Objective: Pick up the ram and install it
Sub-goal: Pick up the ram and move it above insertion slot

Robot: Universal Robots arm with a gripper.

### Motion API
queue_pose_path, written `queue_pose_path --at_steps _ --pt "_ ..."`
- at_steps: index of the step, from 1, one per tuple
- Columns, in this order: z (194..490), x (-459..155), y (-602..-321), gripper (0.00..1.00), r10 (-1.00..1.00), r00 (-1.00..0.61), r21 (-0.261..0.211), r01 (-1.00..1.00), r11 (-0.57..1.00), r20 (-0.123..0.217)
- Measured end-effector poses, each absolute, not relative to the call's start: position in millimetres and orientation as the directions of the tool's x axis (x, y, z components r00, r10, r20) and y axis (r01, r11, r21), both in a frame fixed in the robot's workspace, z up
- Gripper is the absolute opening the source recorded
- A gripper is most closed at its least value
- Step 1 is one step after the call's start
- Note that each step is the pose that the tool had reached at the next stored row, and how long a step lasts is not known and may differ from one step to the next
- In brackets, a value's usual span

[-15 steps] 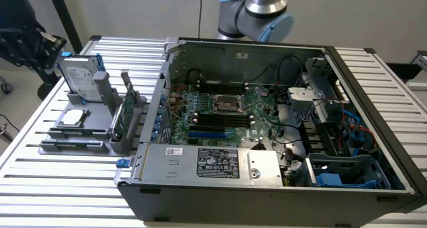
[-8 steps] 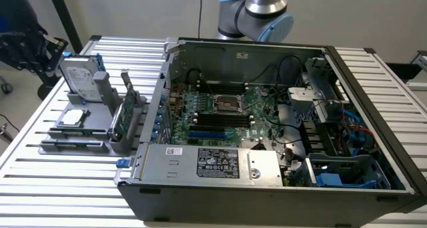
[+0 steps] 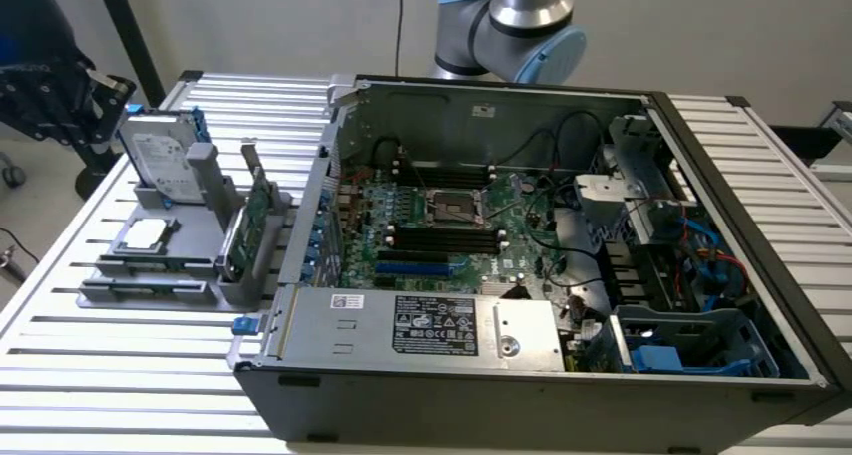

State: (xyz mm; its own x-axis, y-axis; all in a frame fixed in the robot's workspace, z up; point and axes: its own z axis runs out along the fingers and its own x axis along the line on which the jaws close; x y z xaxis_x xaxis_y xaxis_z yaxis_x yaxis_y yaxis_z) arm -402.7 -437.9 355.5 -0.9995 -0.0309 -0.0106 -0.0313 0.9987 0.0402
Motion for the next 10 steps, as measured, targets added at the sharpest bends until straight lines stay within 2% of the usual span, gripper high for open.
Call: queue_pose_path --at_steps 10 --pt "354.8 -404.0 -437.9 0.11 -0.033 -0.999 0.04 -0.034 0.999 -0.011"
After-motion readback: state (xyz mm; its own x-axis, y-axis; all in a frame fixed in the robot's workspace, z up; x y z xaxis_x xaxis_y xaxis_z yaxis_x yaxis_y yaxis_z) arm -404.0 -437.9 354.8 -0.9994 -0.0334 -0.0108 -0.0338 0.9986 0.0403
